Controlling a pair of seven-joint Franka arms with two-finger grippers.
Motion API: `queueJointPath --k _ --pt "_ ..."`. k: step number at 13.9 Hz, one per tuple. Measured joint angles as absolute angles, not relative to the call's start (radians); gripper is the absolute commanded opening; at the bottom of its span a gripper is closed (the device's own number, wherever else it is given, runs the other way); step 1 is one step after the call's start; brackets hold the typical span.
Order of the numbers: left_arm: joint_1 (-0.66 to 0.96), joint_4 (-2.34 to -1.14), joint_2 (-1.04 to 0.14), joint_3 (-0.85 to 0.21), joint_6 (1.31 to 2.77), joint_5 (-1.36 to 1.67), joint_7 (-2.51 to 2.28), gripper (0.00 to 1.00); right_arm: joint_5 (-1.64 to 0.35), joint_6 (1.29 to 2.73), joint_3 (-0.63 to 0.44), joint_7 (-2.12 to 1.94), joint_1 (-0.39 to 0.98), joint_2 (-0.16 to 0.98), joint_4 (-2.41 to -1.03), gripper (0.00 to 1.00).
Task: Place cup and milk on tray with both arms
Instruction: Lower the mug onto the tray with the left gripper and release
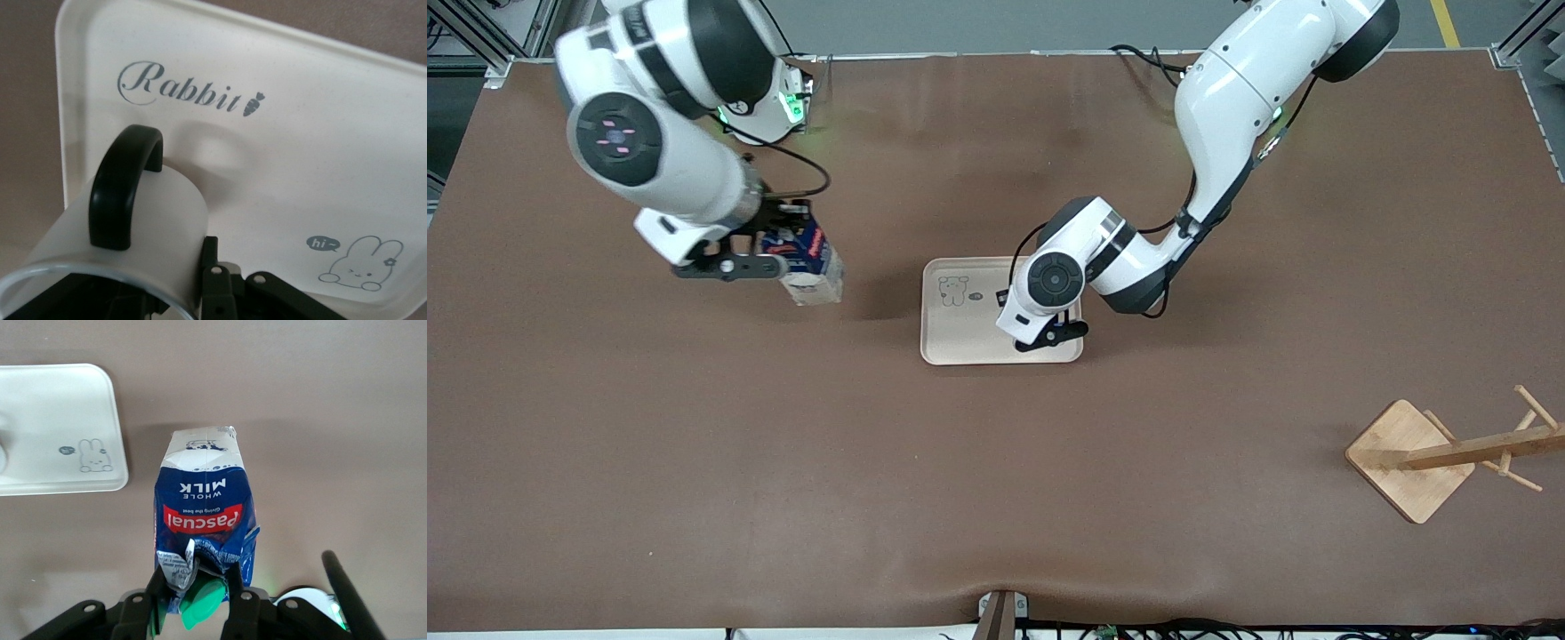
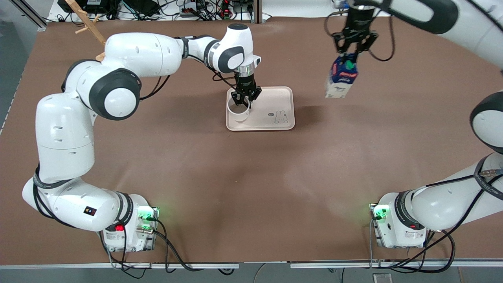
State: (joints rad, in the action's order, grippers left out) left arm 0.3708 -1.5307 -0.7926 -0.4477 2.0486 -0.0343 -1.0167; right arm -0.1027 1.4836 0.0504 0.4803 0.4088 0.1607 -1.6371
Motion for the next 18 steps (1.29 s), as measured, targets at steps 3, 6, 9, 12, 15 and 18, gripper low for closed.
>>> queueJointPath --k 3,6,9,12,15,18 --pt "0.373 -1.524 -0.8 -0.436 2.049 -0.035 -1.018 1.0 -0.174 1.484 0.051 0.596 0.469 0.237 -1.583 0.0" --pt "0.372 -1.505 -0.8 -0.429 2.05 -0.035 -1.02 1.0 -0.227 1.485 0.05 0.642 0.477 0.293 -1.557 0.0" --pt "0.368 -1.462 -0.79 -0.429 2.049 -0.035 -1.037 1.0 -0.248 1.491 0.05 0.688 0.508 0.353 -1.507 0.0" --pt "0.355 -1.427 -0.747 -0.426 2.041 -0.036 -1.05 1.0 -0.315 1.497 0.05 0.744 0.544 0.427 -1.447 0.0" --pt "0.283 -1.41 -0.654 -0.422 1.989 -0.041 -1.051 1.0 -0.341 1.554 0.05 0.754 0.567 0.494 -1.394 0.0" --pt "0.186 -1.407 -0.546 -0.418 1.91 -0.044 -1.028 1.0 -0.341 1.608 0.05 0.756 0.594 0.529 -1.378 0.0"
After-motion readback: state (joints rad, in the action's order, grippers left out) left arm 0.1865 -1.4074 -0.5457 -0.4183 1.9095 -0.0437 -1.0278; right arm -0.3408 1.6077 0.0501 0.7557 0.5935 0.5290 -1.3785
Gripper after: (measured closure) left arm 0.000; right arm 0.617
